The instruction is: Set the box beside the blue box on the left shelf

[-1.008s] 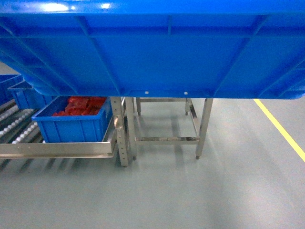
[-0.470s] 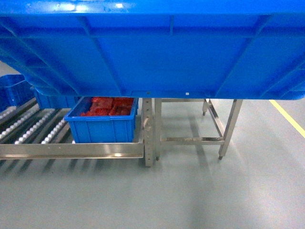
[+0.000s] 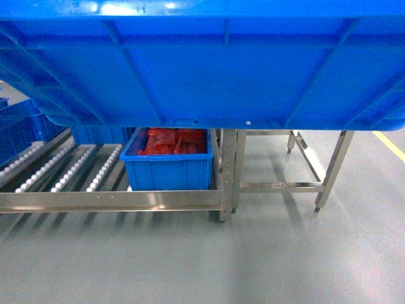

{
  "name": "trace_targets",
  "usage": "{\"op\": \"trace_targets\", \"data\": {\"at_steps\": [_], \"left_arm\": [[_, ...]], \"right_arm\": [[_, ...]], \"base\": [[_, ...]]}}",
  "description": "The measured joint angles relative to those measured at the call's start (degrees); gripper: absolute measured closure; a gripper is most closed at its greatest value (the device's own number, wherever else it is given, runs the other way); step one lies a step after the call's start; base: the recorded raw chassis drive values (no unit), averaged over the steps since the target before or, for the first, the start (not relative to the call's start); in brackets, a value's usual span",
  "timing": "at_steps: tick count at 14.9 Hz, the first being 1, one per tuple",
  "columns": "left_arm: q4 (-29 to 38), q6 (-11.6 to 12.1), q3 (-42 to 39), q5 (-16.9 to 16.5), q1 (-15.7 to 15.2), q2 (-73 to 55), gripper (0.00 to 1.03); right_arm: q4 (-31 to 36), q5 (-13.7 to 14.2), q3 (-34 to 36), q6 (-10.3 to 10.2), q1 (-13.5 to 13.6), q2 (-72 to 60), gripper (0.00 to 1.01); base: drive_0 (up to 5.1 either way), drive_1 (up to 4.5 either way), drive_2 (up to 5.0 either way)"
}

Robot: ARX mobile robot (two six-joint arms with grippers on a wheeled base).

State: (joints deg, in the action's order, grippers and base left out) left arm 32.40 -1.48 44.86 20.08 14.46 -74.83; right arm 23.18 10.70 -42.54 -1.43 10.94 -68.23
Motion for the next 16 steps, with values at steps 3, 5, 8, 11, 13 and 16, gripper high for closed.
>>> {"op": "trace_targets", "data": {"at_steps": [3,5,8,11,13,16], "left_arm": [[0.0,0.0,0.0,0.0,0.0,0.0,0.86],[-0.2,0.0,0.0,0.0,0.0,0.0,0.86],[-0.1,0.0,0.0,0.0,0.0,0.0,0.86],[0.0,0.0,0.0,0.0,0.0,0.0,0.86],[-0.2,0.0,0.0,0.0,0.0,0.0,0.86],[-0.2,0.0,0.0,0.0,0.0,0.0,0.86]], "right_arm": [[0.0,0.0,0.0,0.0,0.0,0.0,0.92],[0.0,0.0,0.0,0.0,0.0,0.0,0.92],[0.0,0.0,0.0,0.0,0.0,0.0,0.92],[0.0,0.0,0.0,0.0,0.0,0.0,0.92],[0.0,0.0,0.0,0.0,0.0,0.0,0.92],[0.0,0.0,0.0,0.0,0.0,0.0,0.92]], "base": [[-5.0,2.43,2.4],[-5.0,2.44,2.4],[-5.0,2.45,2.4],[-5.1,2.36,2.4],[-5.0,2.48,2.5],[-4.9,2.52,2.5]]}}
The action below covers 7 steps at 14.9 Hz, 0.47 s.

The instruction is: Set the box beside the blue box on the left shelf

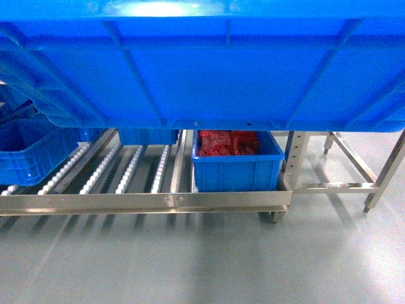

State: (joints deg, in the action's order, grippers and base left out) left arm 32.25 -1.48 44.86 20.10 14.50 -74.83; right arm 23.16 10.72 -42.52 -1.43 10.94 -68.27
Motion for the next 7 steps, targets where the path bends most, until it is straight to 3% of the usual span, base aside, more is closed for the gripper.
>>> {"op": "trace_targets", "data": {"at_steps": [7], "left_arm": [[0.0,0.0,0.0,0.0,0.0,0.0,0.86]], "right_arm": [[0.0,0.0,0.0,0.0,0.0,0.0,0.92]], "base": [[-4.9,2.53,2.5]]}}
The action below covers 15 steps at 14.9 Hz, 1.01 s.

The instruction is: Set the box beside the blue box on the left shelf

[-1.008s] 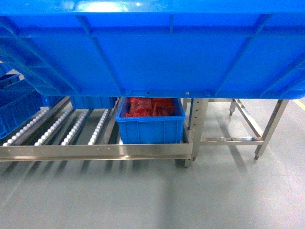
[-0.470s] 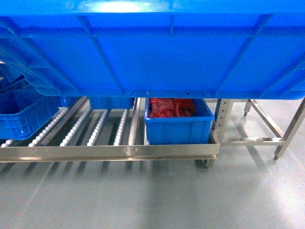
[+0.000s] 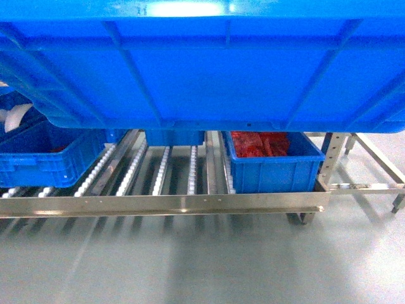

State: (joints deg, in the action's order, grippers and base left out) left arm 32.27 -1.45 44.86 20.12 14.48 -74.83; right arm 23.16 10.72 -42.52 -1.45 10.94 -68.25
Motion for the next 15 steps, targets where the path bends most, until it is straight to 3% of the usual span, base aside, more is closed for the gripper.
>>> {"op": "trace_targets", "data": {"at_steps": [12,15], "left_arm": [[0.2,0.0,0.0,0.0,0.0,0.0,0.86],[-0.1,0.3,0.0,-0.1,-0.5,0.0,0.86]], "right_arm": [[0.0,0.0,0.0,0.0,0.0,0.0,0.92],[0.0,0.3,0.0,0.0,0.4,0.0,0.92]], "base": [[-5.0,2.48,2.5],[0.0,0.00,0.0]]}}
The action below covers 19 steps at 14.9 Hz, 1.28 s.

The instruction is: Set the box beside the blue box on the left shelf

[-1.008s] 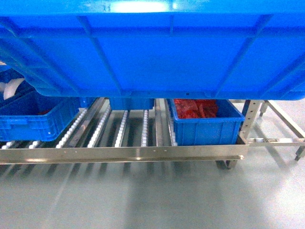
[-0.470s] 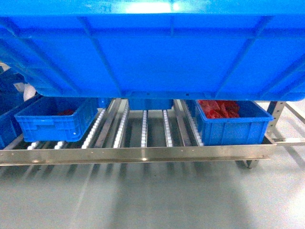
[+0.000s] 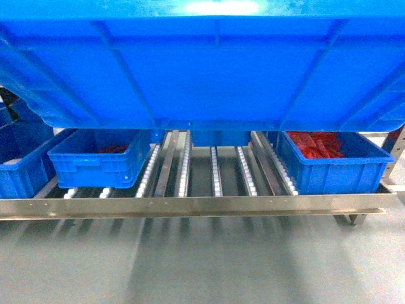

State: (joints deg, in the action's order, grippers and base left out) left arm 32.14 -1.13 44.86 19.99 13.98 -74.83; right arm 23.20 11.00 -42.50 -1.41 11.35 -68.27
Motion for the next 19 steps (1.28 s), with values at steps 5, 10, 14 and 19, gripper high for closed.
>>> {"op": "trace_targets", "data": {"at_steps": [5,10,14,19], "left_arm": [[0.2,-0.2,0.0,0.0,0.3,0.0,0.86],[0.5,-0.1,0.0,0.0,0.3,0.0,0.86],[0.3,-0.1,0.0,0.0,0.3,0.0,0.86],[0.2,-0.1,0.0,0.0,0.3,0.0,0.86]], "right_arm": [[0.0,0.0,0.0,0.0,-0.2,0.0,0.92],[0.2,0.0,0.0,0.0,-0.1,0.0,0.92],[0.0,0.0,0.0,0.0,-0.1,0.1,0.92],[0.0,0.0,0.0,0.0,-0.1,0.1,0.92]], "base": [[-0.1,-0.06,-0.1],[0.0,0.00,0.0],[0.0,0.00,0.0],[0.0,0.00,0.0]]}}
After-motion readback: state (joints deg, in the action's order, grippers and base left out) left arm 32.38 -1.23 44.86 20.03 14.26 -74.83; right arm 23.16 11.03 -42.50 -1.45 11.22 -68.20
